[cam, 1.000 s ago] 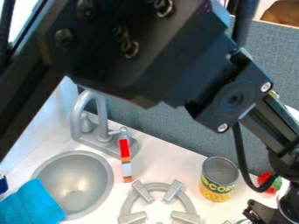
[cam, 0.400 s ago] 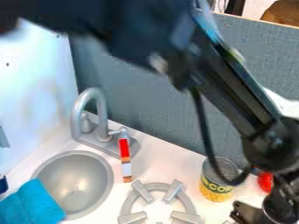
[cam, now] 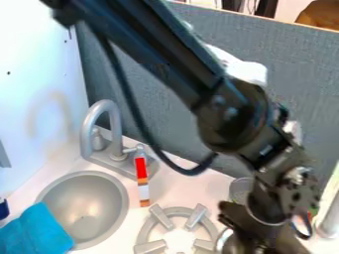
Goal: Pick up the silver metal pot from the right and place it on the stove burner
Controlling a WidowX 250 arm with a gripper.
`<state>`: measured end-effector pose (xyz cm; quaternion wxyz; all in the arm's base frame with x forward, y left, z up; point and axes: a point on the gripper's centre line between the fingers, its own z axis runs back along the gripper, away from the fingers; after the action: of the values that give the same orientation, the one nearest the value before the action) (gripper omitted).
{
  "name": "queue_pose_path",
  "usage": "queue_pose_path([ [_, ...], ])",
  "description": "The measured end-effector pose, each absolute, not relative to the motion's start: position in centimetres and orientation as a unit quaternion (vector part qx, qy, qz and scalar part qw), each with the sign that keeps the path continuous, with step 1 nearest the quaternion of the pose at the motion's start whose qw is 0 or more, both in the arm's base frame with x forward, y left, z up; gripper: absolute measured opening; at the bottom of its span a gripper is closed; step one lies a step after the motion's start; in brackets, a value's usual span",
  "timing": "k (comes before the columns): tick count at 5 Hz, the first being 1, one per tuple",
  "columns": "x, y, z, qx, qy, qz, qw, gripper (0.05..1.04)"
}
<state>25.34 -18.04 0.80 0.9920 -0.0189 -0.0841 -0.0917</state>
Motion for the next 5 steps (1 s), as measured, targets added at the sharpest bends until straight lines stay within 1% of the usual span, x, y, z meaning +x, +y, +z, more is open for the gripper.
queue_pose_path([
  [1,25.2,-15.2,-0.1,-0.001,-0.073,-0.061,0.995,0.323],
  [2,25.9,-12.7,-1.0,0.002,-0.073,-0.028,0.997,0.323],
  [4,28.0,-9.6,-3.7,0.027,-0.068,-0.002,0.997,0.322],
  [5,28.4,-8.1,-4.9,0.041,-0.057,0.018,0.997,0.323],
])
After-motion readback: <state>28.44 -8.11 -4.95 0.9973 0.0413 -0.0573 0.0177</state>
